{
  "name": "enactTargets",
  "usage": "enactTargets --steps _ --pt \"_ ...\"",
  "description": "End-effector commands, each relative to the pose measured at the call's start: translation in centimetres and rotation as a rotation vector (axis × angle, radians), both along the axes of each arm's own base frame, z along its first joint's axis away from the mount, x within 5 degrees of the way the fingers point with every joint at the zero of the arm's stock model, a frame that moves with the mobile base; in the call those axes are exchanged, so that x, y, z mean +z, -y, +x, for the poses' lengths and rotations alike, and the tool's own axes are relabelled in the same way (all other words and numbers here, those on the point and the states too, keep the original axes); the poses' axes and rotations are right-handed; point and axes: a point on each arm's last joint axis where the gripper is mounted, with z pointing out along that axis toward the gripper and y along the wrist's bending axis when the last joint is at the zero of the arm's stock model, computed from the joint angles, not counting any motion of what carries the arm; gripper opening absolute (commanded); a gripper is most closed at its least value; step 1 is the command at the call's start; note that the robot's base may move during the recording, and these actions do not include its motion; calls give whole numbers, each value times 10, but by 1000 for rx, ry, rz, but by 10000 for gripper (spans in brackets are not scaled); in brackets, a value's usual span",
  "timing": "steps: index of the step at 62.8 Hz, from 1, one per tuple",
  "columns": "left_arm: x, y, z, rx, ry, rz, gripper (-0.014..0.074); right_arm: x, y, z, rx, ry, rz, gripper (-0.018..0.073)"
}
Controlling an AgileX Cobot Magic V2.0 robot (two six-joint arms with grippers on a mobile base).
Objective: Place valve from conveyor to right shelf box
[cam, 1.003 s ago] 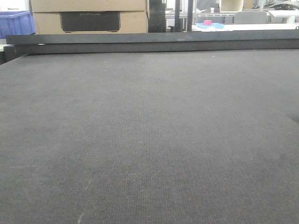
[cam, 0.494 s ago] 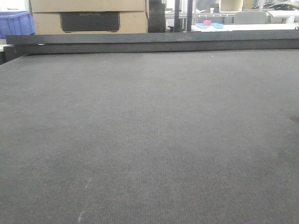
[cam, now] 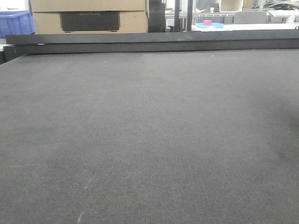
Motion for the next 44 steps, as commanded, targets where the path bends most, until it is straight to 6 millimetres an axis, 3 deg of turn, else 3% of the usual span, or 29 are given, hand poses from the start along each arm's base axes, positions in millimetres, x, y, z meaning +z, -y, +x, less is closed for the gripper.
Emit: enactTargets --steps 1,19,37,44 --pt "-4 1 8 33 -29 -40 -111 -5 -2 13 15 -86 -20 -162" --pt "-18 1 13 60 -156 -43 -111 -27 -7 59 16 -189 -31 -162" --pt "-18 1 13 60 -149 -44 -111 -56 -3 81 13 -282 -109 -162" --pt "-18 1 13 60 -147 -44 -111 -55 -3 85 11 -279 -108 -48"
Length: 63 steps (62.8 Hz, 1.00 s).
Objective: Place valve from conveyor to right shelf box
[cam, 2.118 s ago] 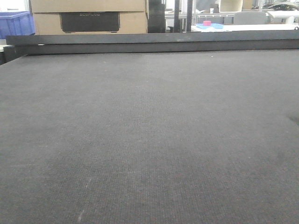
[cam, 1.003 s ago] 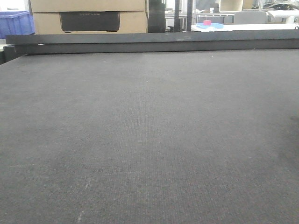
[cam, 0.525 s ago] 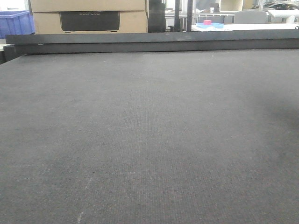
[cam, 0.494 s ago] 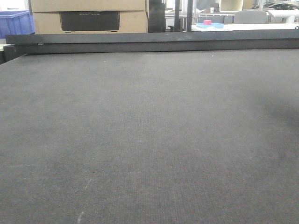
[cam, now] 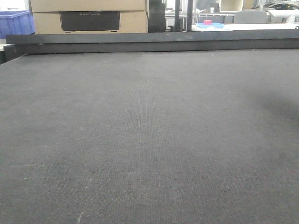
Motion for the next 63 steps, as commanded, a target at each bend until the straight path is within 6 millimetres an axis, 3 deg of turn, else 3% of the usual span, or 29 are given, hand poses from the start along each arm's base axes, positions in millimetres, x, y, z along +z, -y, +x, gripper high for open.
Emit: enactTargets --steps 1,13,18,34,63 --pt "3 0 1 7 16 -14 -111 5 2 3 8 18 -20 -22" --pt "3 1 1 7 14 -16 -111 6 2 5 8 25 -19 407" --pt "3 1 1 7 14 -16 -111 3 2 7 6 14 -20 487" --pt "3 1 1 7 14 -17 -111 -17 19 21 -63 -56 7 476" --pt "4 1 3 6 40 -20 -111 -54 18 25 -58 -131 -1 476"
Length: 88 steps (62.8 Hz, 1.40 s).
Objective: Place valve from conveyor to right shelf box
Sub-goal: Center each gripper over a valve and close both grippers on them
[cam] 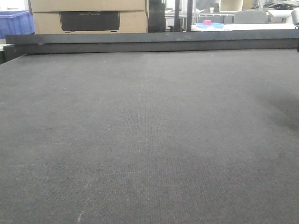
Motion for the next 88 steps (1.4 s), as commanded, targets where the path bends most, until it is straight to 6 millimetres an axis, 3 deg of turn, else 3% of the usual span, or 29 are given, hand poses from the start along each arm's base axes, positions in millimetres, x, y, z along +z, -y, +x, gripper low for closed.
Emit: enactTargets --steps 1,19,38,47,54,70,79,88 --pt "4 1 1 5 26 -16 -111 -2 1 2 2 24 -1 476" --pt "3 1 1 13 20 -21 -111 -9 0 7 0 33 -2 461" --pt "2 0 -1 34 -3 -34 -111 -11 1 5 3 -11 -3 239" --pt "2 0 0 34 -1 -34 -111 -11 1 4 4 -21 -3 74" --pt "2 0 -1 35 -9 -29 -111 -11 1 4 4 -21 -3 -161" --pt "-31 -8 8 77 -303 -1 -111 -11 0 5 3 -8 -3 -163" --pt "-43 -15 18 35 -367 34 -104 -11 0 5 2 -8 0 -163" --pt "-48 -17 23 -1 -383 54 62 -11 0 5 1 -8 2 -163"
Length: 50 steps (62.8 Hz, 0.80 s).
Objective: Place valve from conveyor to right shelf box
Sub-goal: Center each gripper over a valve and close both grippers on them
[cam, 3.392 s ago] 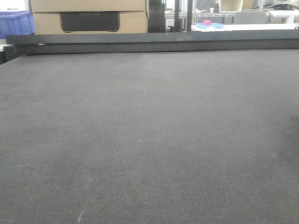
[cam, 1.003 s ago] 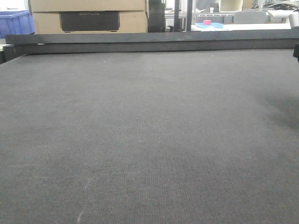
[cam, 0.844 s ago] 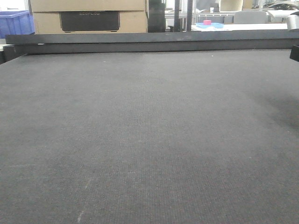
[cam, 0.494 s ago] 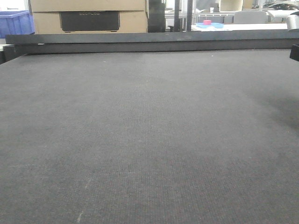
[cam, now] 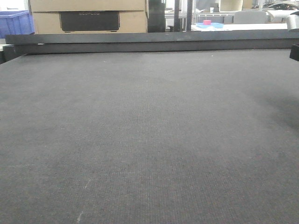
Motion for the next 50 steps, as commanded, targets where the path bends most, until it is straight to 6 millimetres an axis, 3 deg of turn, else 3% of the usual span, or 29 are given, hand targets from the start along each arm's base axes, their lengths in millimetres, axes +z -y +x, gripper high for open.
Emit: enactTargets --steps 1,10,17,38,50 --pt "0 -1 3 -27 2 2 99 -1 2 -1 10 -15 -13 -163" --pt "-6 0 10 -76 4 15 337 -1 0 -1 4 -9 1 -163" --pt "-16 -1 18 -131 -33 33 430 -1 -1 0 -5 1 23 -163" --pt "-56 -1 42 -132 -172 30 435 -1 -2 0 -6 3 26 -163" --pt "-66 -1 51 -133 -156 30 435 -1 -2 0 -6 3 26 -163"
